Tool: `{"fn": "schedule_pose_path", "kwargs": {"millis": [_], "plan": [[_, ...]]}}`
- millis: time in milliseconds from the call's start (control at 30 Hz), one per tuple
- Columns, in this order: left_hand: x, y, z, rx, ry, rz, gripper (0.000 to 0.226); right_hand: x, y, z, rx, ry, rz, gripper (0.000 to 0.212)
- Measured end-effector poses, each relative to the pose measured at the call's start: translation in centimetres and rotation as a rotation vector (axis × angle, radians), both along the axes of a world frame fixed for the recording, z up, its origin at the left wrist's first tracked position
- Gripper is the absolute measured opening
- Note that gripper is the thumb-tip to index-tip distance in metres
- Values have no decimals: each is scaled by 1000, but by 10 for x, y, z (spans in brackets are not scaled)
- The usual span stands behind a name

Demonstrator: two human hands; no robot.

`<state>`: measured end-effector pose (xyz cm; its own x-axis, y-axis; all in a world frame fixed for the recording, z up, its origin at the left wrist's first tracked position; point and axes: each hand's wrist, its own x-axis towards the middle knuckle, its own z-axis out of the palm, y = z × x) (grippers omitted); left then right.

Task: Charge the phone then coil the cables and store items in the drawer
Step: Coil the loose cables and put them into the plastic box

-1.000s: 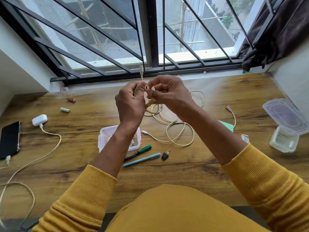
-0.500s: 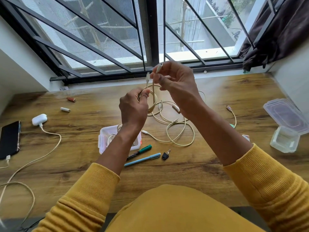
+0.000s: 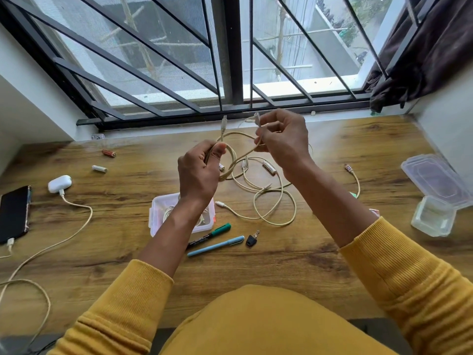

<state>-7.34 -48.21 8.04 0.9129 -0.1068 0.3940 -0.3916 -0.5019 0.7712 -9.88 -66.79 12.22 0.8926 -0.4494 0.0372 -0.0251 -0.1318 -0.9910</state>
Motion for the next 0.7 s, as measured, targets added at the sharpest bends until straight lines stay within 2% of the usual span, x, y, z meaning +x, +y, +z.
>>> {"fn": "schedule_pose_path", "kwargs": {"millis": [133,233,333,467,567,700], "plan": [[1,-5,7,-139,34,-95,25,-1,0,-11,-277,64,69,14],[1,-9,16,-209,49,-146,21,-3,5,-12,-329,80,193,15],[0,-10,21,-232,74,-145,17,-2,7,-9,-281,45,266,20],[1,-10,17,-245,168,-152,23,0,4,-4,-212,-9,343,32],[-1,-10,17,-239,179,-197,22,0,1,-3,-174,-37,383,27],[-1,-12,18,-201,170,-213,22,-3,-2,-5,-5,-44,446,14]]}}
